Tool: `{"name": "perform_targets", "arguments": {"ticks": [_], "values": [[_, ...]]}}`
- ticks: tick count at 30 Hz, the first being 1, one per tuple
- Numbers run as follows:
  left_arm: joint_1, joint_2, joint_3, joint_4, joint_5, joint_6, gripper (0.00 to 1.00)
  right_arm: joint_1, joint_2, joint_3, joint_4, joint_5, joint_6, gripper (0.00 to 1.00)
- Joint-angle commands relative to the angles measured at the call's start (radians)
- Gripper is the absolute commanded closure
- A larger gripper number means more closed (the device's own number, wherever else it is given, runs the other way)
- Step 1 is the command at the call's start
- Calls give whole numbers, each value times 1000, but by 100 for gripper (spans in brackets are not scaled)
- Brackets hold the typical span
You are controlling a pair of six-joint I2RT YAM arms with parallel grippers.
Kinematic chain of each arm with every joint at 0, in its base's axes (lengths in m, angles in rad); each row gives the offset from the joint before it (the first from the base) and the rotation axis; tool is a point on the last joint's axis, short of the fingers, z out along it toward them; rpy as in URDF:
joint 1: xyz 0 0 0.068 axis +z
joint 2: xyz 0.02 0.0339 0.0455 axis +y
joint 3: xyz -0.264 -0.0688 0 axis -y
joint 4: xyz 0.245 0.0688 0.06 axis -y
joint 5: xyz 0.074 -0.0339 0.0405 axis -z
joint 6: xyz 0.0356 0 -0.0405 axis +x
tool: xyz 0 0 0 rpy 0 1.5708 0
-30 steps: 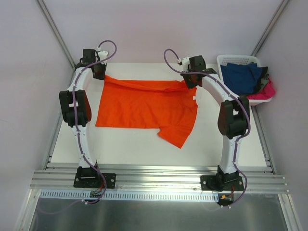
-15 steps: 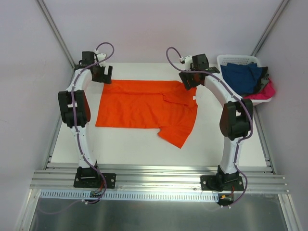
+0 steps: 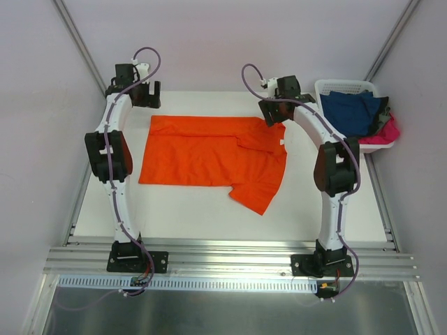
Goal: Fold and stack the t-shirts
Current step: Fold the flattened tshirt in 1/3 of the way
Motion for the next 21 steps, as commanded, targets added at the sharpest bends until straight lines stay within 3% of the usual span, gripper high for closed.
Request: {"name": "perform_targets", "arguments": {"ticks": [1,6,10,17,21], "values": [[-3,47,19,-21,34,-60,3,-8,44,59,-1,-18,62,33],[-20,32,-23,-35,86,-113,3,-8,72,67,-21,-113,177,33],[-21,-53,-143,-76,106,-179,4,-8,56,10,-52,-177,270,34],[-14,-340,-476,-150,75,-255,5,4,-216,-334,-61,-244,333,34],[-15,-485,-623,-188,109,-279,10,30,-356,-447,-104,-294,326,36]]}}
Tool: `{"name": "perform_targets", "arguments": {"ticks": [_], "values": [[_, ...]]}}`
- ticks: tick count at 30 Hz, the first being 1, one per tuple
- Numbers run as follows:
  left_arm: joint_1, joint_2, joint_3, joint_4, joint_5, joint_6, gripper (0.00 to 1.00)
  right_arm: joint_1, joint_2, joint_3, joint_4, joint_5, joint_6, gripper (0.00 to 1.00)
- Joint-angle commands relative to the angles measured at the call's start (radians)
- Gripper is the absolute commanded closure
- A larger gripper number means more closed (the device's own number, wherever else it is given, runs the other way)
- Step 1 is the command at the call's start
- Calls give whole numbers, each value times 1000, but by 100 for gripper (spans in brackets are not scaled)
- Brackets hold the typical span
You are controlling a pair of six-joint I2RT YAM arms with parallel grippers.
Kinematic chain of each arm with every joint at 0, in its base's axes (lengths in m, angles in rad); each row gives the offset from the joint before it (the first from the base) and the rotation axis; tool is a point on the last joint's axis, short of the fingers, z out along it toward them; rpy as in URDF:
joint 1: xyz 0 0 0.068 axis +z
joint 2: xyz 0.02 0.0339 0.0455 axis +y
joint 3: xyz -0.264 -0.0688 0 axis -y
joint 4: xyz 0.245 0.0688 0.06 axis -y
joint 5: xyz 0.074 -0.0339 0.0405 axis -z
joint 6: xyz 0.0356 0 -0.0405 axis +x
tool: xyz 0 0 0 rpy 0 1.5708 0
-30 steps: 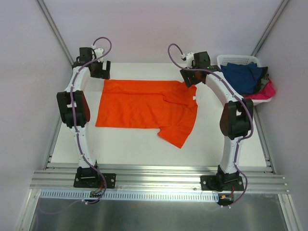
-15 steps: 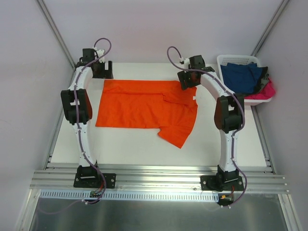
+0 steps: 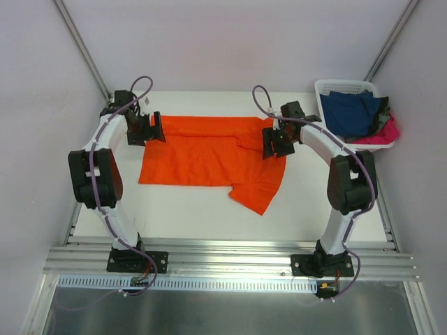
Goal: Fold and stack the t-shirts
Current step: Fold the flattened tshirt in 1/3 of the way
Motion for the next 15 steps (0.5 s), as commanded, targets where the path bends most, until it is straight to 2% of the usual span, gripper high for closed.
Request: {"name": "perform_targets", "arguments": {"ticks": [1,7,15], "values": [[-3,-179,-94,-47,35,-47,11,42,-181,-61,-37,-78,5,37],[-1,-300,-222,-71,9,-48,13,140,-339,-176,-48,-95,-7,37],[-1,-346,-254,-168,6,-47,18,214,-511,-409,-77,-169,60,37]]}}
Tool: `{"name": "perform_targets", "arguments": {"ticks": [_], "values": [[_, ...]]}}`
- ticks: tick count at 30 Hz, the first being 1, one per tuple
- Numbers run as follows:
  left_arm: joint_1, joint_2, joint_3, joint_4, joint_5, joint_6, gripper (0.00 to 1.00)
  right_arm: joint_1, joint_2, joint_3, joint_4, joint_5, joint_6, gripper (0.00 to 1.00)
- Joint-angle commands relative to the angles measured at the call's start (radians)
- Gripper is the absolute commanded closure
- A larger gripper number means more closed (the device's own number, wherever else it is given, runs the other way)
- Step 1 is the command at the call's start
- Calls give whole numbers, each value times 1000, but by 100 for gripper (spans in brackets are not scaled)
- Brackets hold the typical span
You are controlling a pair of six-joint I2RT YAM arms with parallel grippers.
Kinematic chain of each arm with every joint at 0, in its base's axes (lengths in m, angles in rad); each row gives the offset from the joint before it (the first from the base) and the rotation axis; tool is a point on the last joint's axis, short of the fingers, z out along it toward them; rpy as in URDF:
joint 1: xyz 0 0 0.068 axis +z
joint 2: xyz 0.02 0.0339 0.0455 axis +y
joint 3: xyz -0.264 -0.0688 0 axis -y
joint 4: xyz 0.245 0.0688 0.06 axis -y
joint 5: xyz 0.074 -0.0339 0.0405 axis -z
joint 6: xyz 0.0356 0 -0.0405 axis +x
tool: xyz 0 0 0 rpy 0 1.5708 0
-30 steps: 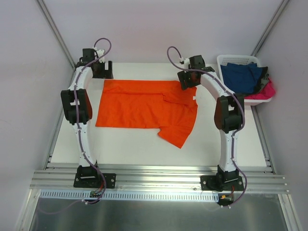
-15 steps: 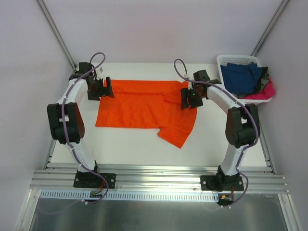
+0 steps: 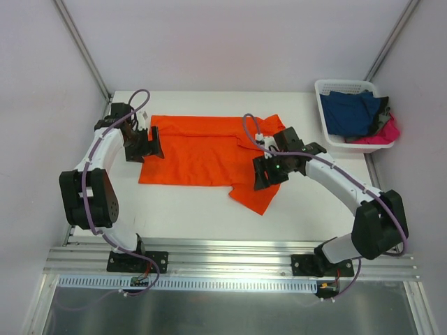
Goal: Fold and stack the t-shirts
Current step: Grap the side of the flattened tshirt closest away from the robot with both arms
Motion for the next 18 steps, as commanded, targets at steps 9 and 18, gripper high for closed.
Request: {"name": "perform_targets", "arguments": {"ticks": [9,18], "values": [[36,-57,-80,-58,-25,-16,23,132,-24,-98,-79,34,-22,46],[113,41,-35,-40,-18,-13,25,214,59,-58,-87,34,-19,50]]}}
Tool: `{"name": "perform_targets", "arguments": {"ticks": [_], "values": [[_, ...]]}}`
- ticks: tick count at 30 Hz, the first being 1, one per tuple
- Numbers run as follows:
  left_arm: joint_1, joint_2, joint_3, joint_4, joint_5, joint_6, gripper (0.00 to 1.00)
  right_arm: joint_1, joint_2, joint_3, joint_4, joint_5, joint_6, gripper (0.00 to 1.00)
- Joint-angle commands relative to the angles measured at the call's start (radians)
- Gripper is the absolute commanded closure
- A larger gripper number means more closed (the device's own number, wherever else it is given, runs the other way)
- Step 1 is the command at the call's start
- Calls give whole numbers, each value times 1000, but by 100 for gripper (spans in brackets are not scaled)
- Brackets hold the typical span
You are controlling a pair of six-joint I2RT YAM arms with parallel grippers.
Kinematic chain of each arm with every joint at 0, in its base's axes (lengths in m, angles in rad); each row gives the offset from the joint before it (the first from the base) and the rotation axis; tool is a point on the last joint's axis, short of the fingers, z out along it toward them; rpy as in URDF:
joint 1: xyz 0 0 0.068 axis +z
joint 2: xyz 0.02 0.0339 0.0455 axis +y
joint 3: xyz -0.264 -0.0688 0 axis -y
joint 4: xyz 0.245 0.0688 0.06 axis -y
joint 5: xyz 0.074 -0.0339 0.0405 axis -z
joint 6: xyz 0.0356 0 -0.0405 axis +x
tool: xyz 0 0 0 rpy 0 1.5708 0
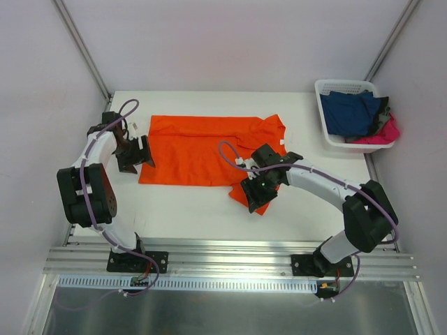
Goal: Fold and stack the t-shirts
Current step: Grap the side of the flattened tshirt closest away from the robot with both arms
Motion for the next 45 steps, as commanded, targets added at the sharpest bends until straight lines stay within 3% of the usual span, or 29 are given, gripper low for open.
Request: {"name": "perform_targets", "arguments": {"ticks": [1,20,35,41,45], "values": [[23,31,47,0,-10,-12,26,21,1,28,-14,21,-17,50],[61,100,30,4,38,-21,39,9,19,-73,12,95,-72,52],[98,111,26,4,53,-10,38,6,152,-32,64,129,-103,53],[107,114,20,4,52,-6,39,-5,175,-27,82,129,-111,63],[110,114,10,4,52,-9,40,-3,179,-22,89,121,-109,78]]}}
